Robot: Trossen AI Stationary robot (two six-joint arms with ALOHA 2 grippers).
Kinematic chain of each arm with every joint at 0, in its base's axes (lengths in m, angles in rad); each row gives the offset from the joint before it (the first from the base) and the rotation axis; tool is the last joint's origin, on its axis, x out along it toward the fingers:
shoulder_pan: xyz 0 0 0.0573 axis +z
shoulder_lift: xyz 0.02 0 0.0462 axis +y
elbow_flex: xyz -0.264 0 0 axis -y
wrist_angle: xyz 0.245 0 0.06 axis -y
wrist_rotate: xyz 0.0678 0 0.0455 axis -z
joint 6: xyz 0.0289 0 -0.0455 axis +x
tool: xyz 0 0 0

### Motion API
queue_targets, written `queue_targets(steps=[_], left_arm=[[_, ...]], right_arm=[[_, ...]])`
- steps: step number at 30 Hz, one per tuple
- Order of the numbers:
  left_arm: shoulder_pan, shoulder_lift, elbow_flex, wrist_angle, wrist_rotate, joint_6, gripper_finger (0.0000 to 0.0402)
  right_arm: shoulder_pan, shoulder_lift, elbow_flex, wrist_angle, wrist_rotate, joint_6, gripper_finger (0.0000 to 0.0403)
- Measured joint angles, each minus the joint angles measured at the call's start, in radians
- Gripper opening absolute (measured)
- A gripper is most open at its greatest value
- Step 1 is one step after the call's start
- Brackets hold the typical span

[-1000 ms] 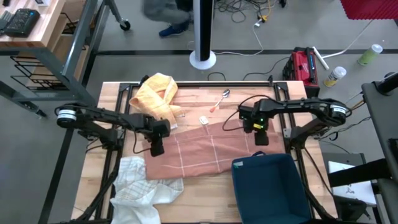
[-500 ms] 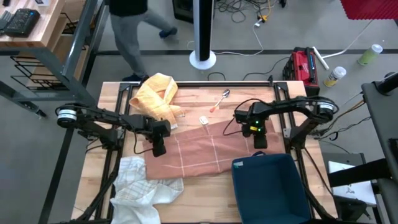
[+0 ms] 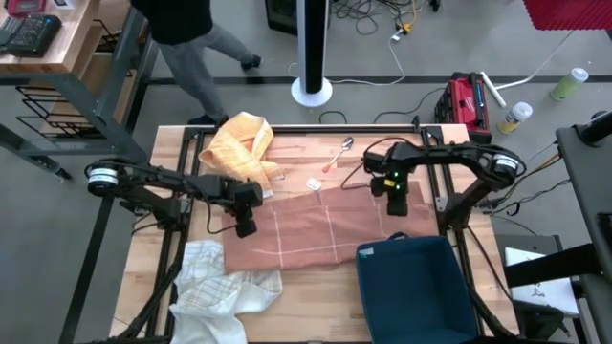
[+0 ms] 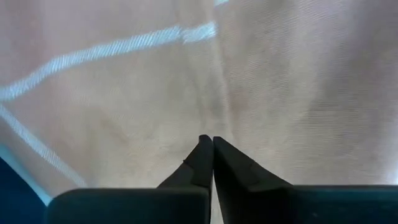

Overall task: Fold towel
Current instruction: Fold the brown towel

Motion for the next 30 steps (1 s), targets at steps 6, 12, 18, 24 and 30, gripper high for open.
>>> queue_targets(steps=[6,12,18,24,30], left_arm=[[0.029,0.0,0.0,0.014,-0.002,0.026,0.0004],[0.035,0.0,0.0,0.015,-0.002,0.029,0.001],[0.035,0.0,-0.006,0.021,-0.003,0.036,0.0001],[0.035,-0.001,-0.015,0.026,-0.006,0.036,0.0008],[0.035,-0.002,-0.017,0.029,-0.007,0.036,0.0002]], right_arm=[[-0.01,0.003,-0.003,0.016,-0.012,-0.016,0.0037],[-0.003,0.057,-0.017,0.012,-0.013,-0.028,0.0093],[-0.003,0.089,-0.021,0.05,-0.036,-0.049,0.0107],[-0.004,0.117,-0.022,0.076,-0.036,-0.043,0.0041],[0.003,0.096,-0.022,0.088,0.031,-0.05,0.0003]])
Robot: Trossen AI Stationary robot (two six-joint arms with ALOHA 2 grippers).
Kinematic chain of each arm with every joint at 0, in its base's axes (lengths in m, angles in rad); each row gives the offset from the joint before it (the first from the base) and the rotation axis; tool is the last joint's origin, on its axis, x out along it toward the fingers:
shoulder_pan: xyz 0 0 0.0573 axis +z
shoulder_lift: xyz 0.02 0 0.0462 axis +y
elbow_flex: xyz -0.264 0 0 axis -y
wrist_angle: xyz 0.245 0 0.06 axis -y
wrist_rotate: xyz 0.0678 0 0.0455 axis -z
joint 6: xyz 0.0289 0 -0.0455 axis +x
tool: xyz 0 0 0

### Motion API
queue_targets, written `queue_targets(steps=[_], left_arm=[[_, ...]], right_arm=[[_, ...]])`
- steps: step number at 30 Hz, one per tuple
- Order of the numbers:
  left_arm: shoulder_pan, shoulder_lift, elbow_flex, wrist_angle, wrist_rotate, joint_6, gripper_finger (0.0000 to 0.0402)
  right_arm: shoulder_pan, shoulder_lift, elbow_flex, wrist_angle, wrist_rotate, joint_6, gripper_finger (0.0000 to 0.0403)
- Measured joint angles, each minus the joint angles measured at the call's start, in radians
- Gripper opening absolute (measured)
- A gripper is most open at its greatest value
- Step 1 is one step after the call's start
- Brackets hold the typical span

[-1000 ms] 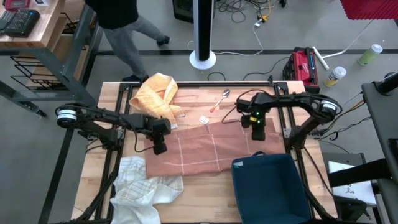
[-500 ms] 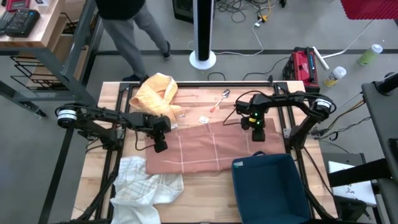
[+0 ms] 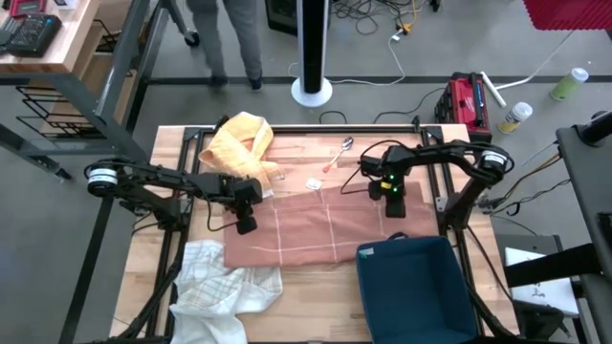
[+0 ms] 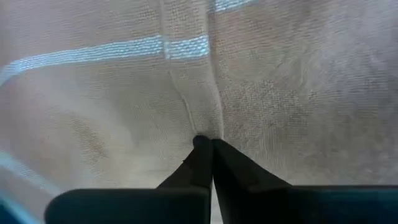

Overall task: Fold towel
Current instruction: Fold the brown towel

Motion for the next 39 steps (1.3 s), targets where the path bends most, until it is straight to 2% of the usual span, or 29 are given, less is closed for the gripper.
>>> queue_targets(steps=[4,14,18,26,30,34,39], left_arm=[[0.0,-0.002,0.0,0.0,0.0,-0.011,0.0003],[0.0,-0.003,-0.001,-0.002,0.0,-0.03,0.0003],[0.0,-0.003,-0.001,-0.002,0.0,-0.03,0.0002],[-0.001,-0.003,-0.002,0.002,-0.001,-0.033,0.0003],[-0.001,-0.002,-0.002,0.005,-0.002,-0.032,0.0001],[-0.001,-0.002,-0.002,0.01,-0.009,-0.032,0.0003],[-0.001,-0.002,-0.003,0.017,-0.025,-0.03,0.0001]], right_arm=[[-0.004,-0.049,0.021,-0.008,0.101,0.018,0.0001],[-0.002,-0.139,0.026,-0.033,0.102,0.102,0.0007],[-0.002,-0.128,0.003,-0.01,0.102,0.092,0.0037],[-0.002,-0.053,-0.006,0.019,0.099,0.068,0.0127],[-0.002,-0.019,-0.006,0.017,0.093,0.032,0.0146],[0.0,-0.011,-0.006,0.011,0.078,-0.016,0.0123],[0.0,-0.027,-0.007,0.014,0.06,-0.022,0.0039]])
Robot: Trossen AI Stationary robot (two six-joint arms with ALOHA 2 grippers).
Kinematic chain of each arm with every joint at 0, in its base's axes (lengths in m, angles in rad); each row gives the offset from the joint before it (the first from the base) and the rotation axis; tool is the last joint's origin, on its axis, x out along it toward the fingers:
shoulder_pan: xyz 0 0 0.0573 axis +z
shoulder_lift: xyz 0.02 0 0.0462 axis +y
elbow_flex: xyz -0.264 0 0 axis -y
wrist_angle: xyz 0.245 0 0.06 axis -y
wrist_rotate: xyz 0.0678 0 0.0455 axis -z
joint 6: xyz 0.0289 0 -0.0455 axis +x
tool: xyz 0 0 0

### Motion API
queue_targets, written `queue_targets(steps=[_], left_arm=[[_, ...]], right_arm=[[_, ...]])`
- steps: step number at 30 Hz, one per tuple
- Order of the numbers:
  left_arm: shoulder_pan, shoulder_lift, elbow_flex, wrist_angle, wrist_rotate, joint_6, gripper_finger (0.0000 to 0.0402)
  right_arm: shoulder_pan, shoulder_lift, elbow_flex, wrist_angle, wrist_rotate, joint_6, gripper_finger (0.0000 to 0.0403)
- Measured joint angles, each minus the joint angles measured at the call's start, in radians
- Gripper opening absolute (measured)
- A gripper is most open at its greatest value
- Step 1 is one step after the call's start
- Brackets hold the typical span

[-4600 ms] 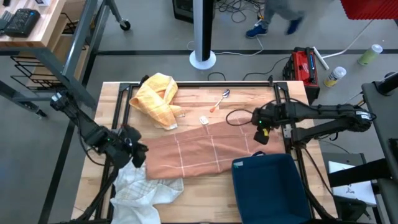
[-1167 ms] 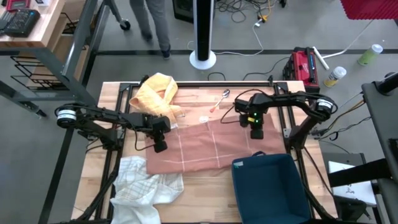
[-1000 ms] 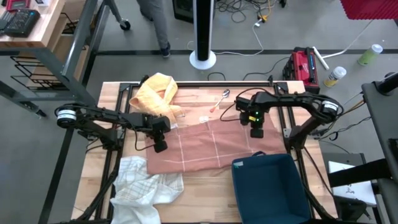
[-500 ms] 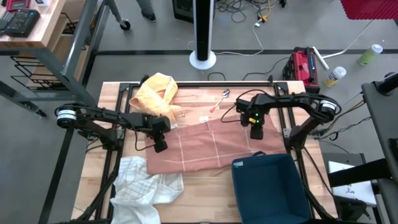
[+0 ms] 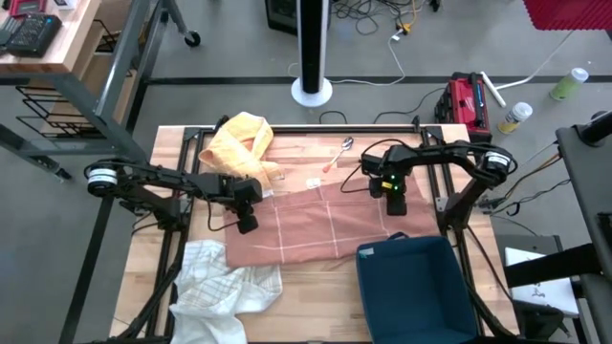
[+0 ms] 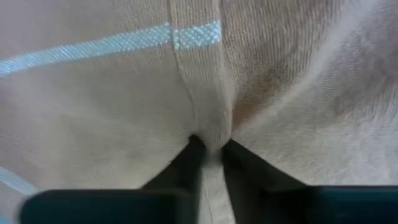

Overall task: Fold towel
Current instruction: Fold the brown towel

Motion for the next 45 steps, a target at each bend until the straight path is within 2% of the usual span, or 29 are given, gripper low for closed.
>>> queue_targets(steps=[3,8,18,30,35,45], left_arm=[[0.0,0.0,0.0,0.002,-0.002,0.0,0.0004],[0.0,0.0,0.0,0.003,-0.003,0.0,0.0003],[-0.002,-0.002,-0.03,0.011,0.007,-0.029,0.0005],[-0.006,-0.002,-0.034,0.003,0.027,-0.045,0.0004],[-0.006,-0.002,-0.034,0.003,0.029,-0.045,0.0002],[-0.007,-0.002,-0.035,0.008,0.028,-0.045,0.0001]], right_arm=[[0.001,-0.021,0.0,-0.005,-0.003,0.002,0.0009],[0.0,-0.046,0.0,-0.012,0.002,0.051,0.0023],[0.0,-0.05,0.0,-0.028,0.012,0.087,0.0021],[0.0,-0.05,0.001,0.03,0.015,0.099,0.0055],[0.0,-0.05,0.002,0.031,0.098,0.132,0.0069],[0.0,-0.05,0.002,0.046,0.099,0.122,0.0096]])
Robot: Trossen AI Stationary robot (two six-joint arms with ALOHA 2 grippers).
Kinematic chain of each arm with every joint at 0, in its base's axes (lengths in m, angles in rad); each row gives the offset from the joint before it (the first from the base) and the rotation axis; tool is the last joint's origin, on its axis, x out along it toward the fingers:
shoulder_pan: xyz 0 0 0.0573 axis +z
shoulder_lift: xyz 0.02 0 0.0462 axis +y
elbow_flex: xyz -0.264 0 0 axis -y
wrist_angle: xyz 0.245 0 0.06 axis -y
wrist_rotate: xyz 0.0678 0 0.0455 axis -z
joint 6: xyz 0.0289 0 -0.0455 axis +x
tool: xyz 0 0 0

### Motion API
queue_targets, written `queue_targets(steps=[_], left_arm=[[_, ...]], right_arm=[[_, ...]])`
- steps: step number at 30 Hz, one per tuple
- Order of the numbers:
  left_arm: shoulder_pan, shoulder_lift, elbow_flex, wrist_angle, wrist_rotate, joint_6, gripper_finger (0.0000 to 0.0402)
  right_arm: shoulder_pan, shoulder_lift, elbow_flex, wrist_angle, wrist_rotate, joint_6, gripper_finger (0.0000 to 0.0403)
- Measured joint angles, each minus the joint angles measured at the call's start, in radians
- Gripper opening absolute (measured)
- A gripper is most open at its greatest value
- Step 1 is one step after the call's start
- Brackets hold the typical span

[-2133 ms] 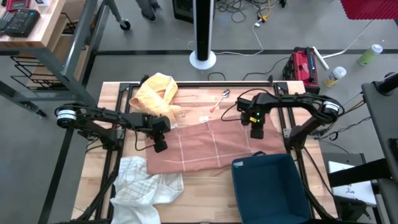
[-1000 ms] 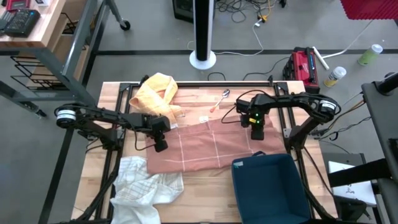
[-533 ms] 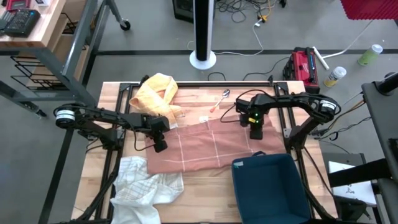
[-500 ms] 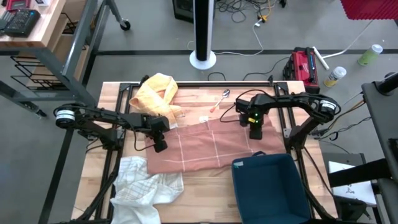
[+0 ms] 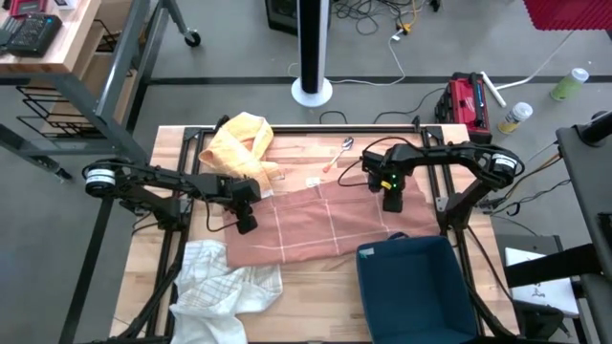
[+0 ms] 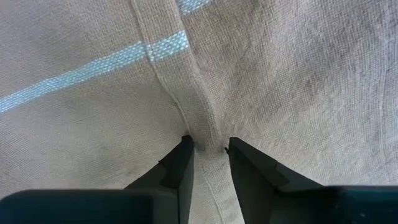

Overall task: Fold towel
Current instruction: Fold the brown towel

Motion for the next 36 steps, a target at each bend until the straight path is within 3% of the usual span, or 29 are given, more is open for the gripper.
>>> queue_targets(steps=[5,12,19,28,36], left_arm=[[0.0,0.0,0.0,0.001,0.0,0.0,0.0005],[0.0,0.0,0.0,0.002,-0.001,-0.004,0.0002],[0.0,-0.028,-0.002,0.002,0.003,-0.004,0.0001],[0.0,-0.211,-0.006,-0.154,0.003,-0.041,0.0],[-0.001,-0.284,-0.003,-0.225,-0.046,-0.089,0.0]], right_arm=[[0.0,0.0,0.0,-0.001,0.002,0.0,0.0077],[0.0,0.0,0.0,-0.009,0.001,-0.022,0.0008],[0.0,-0.008,0.001,-0.077,-0.001,-0.015,0.0003],[0.0,-0.057,0.03,-0.111,0.0,0.027,0.0001],[0.0,-0.075,0.133,-0.188,0.085,0.026,0.0]])
